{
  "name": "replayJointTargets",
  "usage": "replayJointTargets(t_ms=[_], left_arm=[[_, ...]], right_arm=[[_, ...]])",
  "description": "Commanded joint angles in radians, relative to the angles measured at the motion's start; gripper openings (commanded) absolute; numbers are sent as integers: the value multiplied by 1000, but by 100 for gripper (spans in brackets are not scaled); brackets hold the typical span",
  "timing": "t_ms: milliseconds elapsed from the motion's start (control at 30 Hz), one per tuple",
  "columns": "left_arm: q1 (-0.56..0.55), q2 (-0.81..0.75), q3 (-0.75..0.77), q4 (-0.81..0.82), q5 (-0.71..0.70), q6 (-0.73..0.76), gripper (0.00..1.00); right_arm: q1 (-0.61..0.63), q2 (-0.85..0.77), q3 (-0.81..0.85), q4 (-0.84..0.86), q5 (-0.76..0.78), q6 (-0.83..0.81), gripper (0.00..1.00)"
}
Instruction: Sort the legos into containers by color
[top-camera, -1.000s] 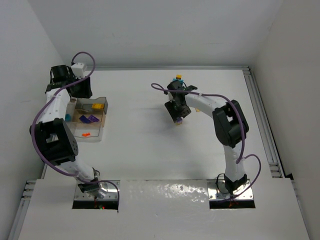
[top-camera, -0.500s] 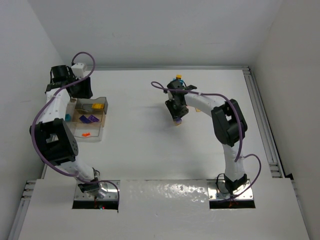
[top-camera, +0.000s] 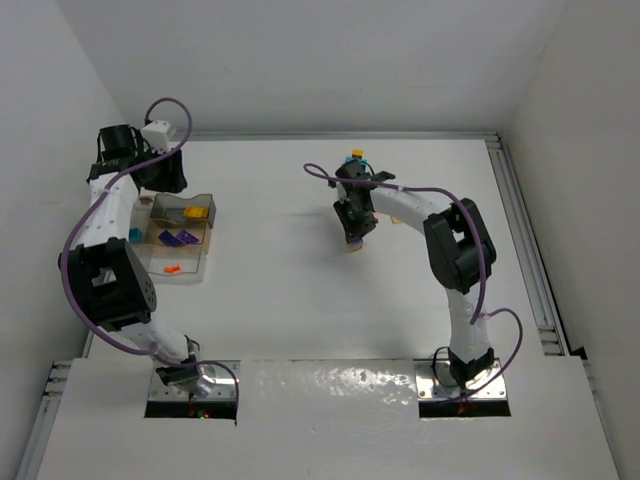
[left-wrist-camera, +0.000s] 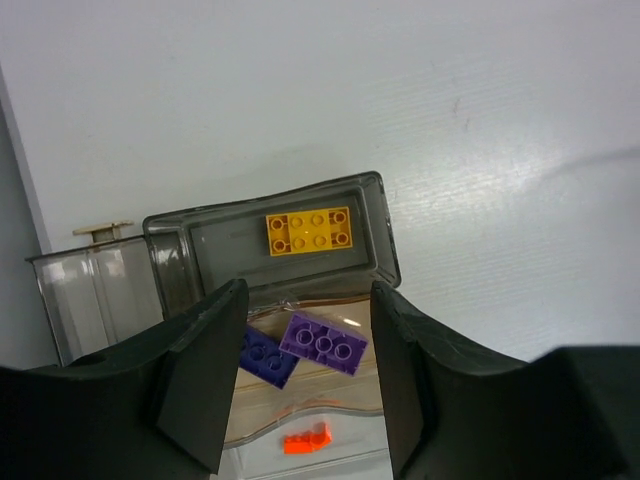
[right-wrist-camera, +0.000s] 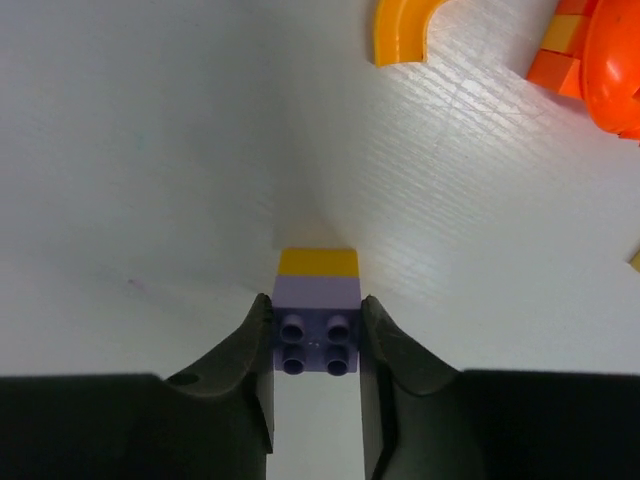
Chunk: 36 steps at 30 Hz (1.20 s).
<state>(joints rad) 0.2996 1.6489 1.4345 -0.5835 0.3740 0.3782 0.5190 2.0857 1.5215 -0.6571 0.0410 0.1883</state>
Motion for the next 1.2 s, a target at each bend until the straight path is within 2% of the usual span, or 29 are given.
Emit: replayJointTargets(t_ms=[0, 33, 133, 200, 333, 367, 433, 467, 633, 700, 833, 967, 1167], left_arm=[[-30, -49, 24, -39, 106, 134, 50], [-62, -66, 20, -48, 130, 183, 51], [-160, -128, -37, -59, 172, 480, 60], [-192, -170, -112, -35, 235, 559, 64], [-256, -332, -316, 190, 441, 614, 71], [-273, -363, -415, 332, 456, 613, 72], [-331, -440, -514, 501, 465, 568, 72], [-350, -458, -592, 654, 465, 544, 72], [-430, -483, -695, 943, 494, 449, 73], [-439, -454, -691, 1020, 494, 331, 73], [-456, -419, -684, 1088, 482, 291, 72], [-462, -397, -666, 1081, 467, 295, 68], [-471, -376, -643, 1030, 496, 320, 47]], right_arm=[[-13, -67, 43, 16, -38, 23, 0], [-16, -75, 60, 16, -79, 46, 0], [-27, -108, 144, 40, -159, 144, 0], [-25, -130, 169, 132, -208, 213, 0], [-10, -193, 115, 345, -303, 448, 0], [-5, -203, 112, 370, -315, 477, 0], [4, -211, 111, 434, -334, 543, 0], [13, -219, 111, 456, -346, 563, 0], [50, -223, 152, 519, -415, 611, 0], [68, -228, 155, 533, -423, 616, 0], [84, -227, 157, 550, -446, 628, 0], [88, -236, 155, 550, -449, 616, 0], [90, -253, 138, 562, -446, 608, 0]])
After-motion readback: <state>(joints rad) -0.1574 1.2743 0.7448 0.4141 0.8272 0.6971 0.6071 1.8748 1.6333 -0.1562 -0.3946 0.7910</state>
